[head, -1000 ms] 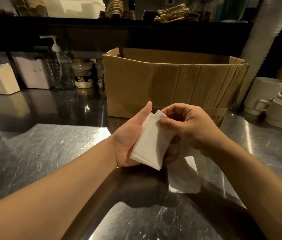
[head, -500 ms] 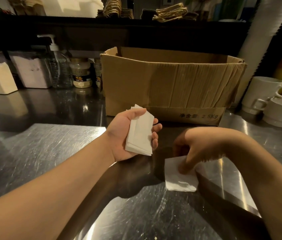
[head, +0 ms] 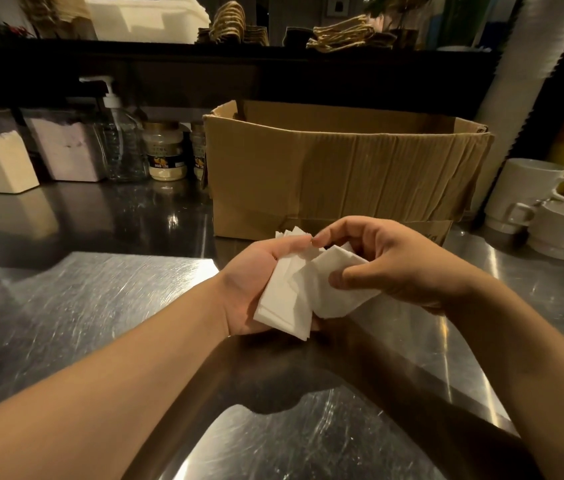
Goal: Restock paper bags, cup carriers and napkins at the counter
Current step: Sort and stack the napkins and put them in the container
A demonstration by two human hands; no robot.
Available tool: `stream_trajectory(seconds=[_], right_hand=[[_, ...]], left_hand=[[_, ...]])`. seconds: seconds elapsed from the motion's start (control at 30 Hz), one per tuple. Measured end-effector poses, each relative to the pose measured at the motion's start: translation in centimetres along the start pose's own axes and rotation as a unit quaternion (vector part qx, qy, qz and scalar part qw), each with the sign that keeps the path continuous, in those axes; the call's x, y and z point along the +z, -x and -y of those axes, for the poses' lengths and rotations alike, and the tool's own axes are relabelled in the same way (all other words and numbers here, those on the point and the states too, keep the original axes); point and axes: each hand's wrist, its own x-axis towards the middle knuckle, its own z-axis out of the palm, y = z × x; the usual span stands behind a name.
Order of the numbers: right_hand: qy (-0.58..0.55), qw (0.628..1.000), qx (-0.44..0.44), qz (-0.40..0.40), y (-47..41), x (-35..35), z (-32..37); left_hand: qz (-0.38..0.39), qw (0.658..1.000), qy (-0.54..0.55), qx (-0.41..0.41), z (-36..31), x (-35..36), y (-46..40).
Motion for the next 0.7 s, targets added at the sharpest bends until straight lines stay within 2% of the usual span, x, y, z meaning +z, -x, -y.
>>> stream_trajectory(seconds=[0.2, 0.33, 0.47, 0.53, 0.7], right_hand=[[0.058, 0.995, -0.023, -0.079, -0.4, 1.2, -0.2], [0.005, 0.998, 0.01, -0.06, -0.4, -0.2, -0.1], [-0.026, 0.998, 0.032, -0.046, -0.3, -1.0, -0.4], [-0.057, 0.998, 0.03, -0.025, 0.0, -1.4, -0.5], [-0.107, 0.988, -0.011, 0.109, 1.0, -1.9, 0.5]], left_hand=[[0.108, 0.994, 0.008, -0.015, 0.3, 0.0, 0.1], [0.077, 0.997, -0.025, -0.002, 0.3, 0.4, 0.6], [0.055, 0.998, -0.008, 0.017, 0.0, 0.6, 0.6], [0.054, 0.998, -0.004, 0.019, 0.0, 0.3, 0.3], [0.04, 0.999, 0.008, 0.016, 0.1, 0.1, 0.2]])
